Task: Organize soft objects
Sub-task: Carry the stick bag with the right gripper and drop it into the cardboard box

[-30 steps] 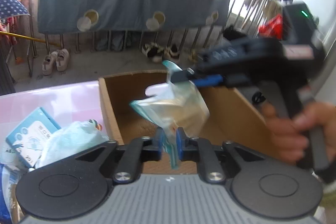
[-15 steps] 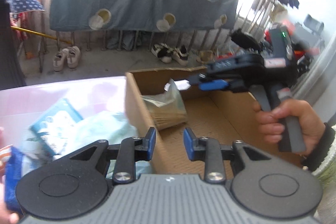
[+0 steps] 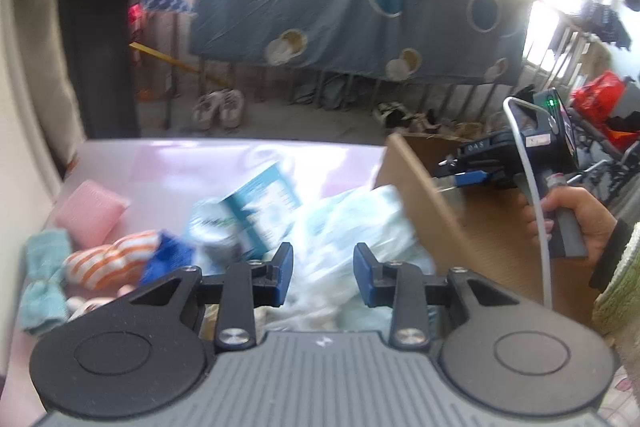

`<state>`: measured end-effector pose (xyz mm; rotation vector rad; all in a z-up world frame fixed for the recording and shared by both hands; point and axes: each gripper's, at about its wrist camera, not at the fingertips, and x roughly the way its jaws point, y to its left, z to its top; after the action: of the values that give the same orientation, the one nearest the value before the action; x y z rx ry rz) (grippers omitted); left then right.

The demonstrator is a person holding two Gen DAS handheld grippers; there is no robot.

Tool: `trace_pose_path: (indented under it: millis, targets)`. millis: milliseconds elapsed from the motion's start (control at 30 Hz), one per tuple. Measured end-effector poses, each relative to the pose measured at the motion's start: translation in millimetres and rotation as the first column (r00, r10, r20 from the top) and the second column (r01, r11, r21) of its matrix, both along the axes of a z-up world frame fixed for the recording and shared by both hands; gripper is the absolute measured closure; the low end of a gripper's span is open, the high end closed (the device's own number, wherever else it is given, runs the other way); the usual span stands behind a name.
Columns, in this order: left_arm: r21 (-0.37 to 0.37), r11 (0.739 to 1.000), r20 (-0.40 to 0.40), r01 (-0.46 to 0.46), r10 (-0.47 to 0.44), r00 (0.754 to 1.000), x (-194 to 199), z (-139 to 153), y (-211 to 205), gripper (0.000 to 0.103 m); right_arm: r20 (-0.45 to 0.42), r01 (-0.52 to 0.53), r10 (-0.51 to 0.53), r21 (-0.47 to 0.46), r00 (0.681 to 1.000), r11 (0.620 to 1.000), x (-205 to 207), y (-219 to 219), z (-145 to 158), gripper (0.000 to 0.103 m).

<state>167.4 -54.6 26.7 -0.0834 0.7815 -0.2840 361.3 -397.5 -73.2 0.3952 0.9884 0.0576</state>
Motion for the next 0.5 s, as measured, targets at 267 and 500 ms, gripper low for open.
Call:
trace_pose_path:
  millis: [267,500]
  targets:
    - [-0.004,0.998,-0.033,-0.059,0.059,0.998,-6,-11,32,0.067,-0.062,-0.021,0.022,0.016,0.998,1.000,4,8,-14,0.068]
    - [0.006,0.997,-0.002,-0.081,0.081,0.997,-16,-13,37,0.063,-0.068,0.014,-0.010,0.062,0.998,0.998,-12,0,-3,0.067]
